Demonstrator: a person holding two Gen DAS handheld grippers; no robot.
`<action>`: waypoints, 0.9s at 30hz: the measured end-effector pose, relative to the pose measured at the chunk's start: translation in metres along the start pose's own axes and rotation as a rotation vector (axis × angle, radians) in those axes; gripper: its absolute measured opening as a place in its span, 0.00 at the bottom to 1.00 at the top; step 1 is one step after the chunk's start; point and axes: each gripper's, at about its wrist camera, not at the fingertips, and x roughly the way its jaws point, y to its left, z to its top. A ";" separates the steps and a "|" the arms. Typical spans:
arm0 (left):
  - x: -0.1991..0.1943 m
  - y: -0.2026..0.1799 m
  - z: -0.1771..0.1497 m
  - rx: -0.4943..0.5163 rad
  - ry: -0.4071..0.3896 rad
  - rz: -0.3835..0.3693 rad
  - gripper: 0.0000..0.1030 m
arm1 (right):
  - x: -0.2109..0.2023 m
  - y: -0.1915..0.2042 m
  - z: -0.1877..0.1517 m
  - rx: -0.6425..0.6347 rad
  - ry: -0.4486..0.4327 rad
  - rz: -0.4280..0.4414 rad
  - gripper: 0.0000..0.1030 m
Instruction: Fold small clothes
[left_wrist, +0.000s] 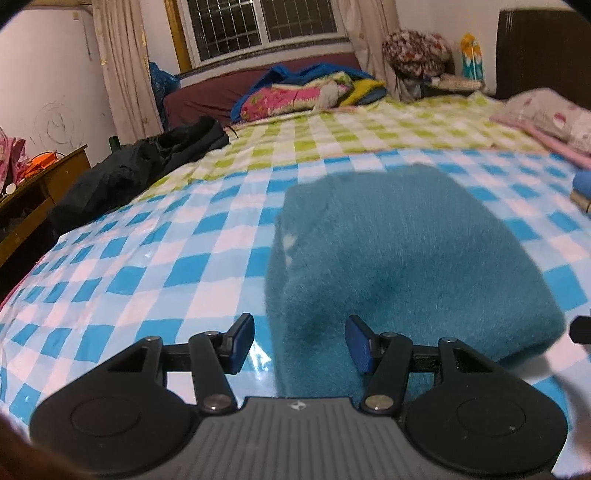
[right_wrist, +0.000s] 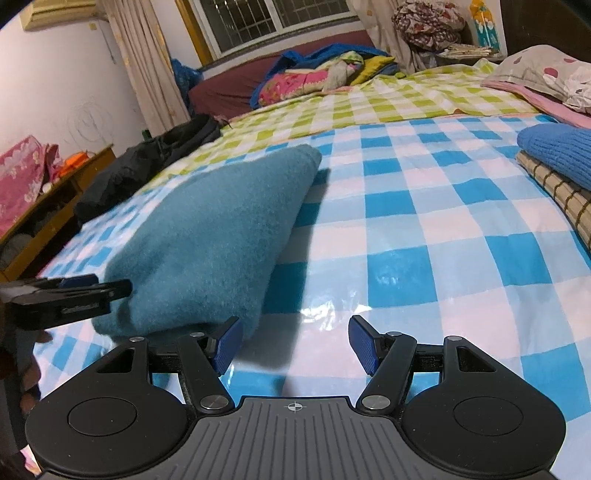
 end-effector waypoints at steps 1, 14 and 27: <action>-0.001 0.004 0.002 -0.008 -0.011 -0.008 0.59 | 0.000 -0.001 0.003 0.012 -0.008 0.009 0.65; 0.042 0.044 0.020 -0.184 -0.046 -0.190 0.63 | 0.062 0.008 0.057 0.109 0.030 0.097 0.73; 0.078 0.061 0.011 -0.252 -0.028 -0.360 0.76 | 0.117 0.030 0.063 0.113 0.117 0.137 0.82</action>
